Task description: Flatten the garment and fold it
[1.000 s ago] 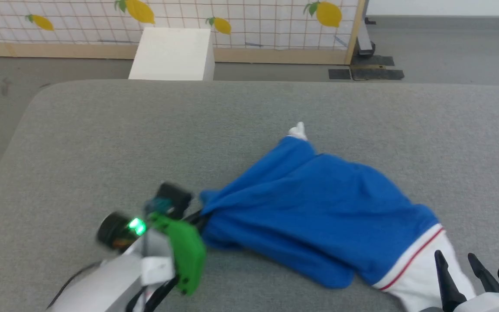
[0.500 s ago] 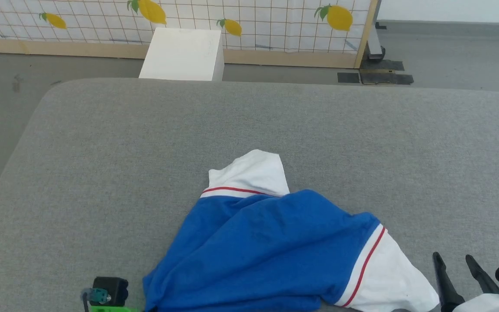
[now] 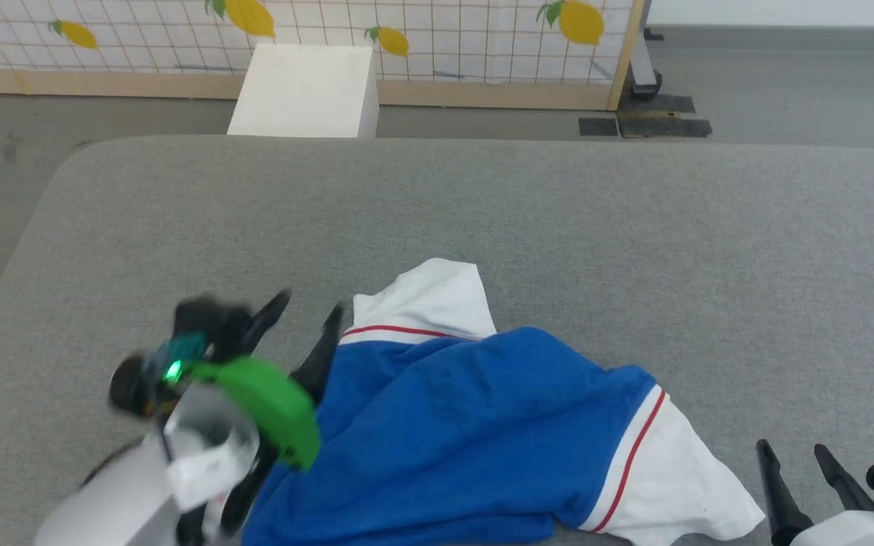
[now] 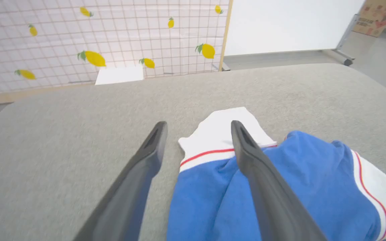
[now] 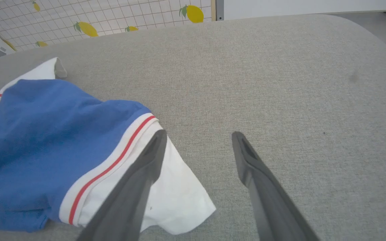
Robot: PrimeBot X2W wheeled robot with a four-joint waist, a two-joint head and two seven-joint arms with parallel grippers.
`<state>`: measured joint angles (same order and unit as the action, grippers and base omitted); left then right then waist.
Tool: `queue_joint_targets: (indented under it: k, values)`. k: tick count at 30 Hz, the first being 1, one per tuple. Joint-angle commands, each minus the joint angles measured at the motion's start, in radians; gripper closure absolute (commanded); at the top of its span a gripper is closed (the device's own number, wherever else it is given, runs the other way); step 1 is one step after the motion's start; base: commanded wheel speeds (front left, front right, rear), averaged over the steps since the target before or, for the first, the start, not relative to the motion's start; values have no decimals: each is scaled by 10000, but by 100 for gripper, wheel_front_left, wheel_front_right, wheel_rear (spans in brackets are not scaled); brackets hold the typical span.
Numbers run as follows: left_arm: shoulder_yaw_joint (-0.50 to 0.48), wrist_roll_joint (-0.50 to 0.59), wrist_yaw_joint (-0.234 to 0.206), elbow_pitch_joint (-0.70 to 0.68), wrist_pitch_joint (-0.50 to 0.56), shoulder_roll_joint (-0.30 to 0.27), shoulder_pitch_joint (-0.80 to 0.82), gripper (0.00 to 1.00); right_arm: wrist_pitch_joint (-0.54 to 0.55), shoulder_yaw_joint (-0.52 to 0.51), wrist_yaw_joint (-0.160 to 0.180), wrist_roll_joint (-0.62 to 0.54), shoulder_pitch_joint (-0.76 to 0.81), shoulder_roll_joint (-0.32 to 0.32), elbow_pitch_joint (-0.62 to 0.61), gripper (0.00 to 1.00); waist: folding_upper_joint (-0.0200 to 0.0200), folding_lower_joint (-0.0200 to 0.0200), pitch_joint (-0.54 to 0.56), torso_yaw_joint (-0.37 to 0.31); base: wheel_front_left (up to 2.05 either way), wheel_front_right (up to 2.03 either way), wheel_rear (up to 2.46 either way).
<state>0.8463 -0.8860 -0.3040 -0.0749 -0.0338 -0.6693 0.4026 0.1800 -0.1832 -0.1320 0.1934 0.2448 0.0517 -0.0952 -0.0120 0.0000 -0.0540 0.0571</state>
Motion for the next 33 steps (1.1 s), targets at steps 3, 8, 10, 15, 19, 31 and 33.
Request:
queue_joint_targets:
  k: [3, 8, 10, 15, 19, 31, 33]
  values:
    - [245, 262, 979, 940, 472, 1000, 1862, 0, 13, 81, 13, -46, -367, -14, -134, 0, 120, 0, -377, -348, 0, 0, 0]
    - [688, 167, 2146, 2891, 1164, 2297, 3571, 0, 33, 298, 13, -119, -602, -14, -277, 0, 120, 0, -652, -801, 0, 0, 0]
    - [904, 126, 2584, 3751, 1543, 2678, 4114, 0, 45, 358, 13, -138, -685, -14, -359, 0, 120, 0, -780, -995, 0, 0, 0]
    - [1409, 93, 3444, 5936, 2573, 3196, 5090, 0, 51, 474, 13, -149, -851, -14, -502, 0, 120, 0, -1106, -1473, 0, 0, 0]
    - [1796, 82, 3927, 7391, 3349, 3373, 5625, 0, 19, 562, 13, -82, -956, -14, -493, 0, 120, 0, -1475, -1821, 0, 0, 0]
    - [3189, 466, 4327, 10220, 4972, 3479, 6445, 0, -336, 959, 13, 213, -1465, -15, -37, 0, 120, 0, -2590, -2576, 0, 0, 0]
    - [3522, 426, 4338, 10481, 5579, 3555, 6353, 0, -381, 1015, 13, 238, -1535, -15, 34, 0, 120, 0, -2672, -2643, 0, 0, 0]
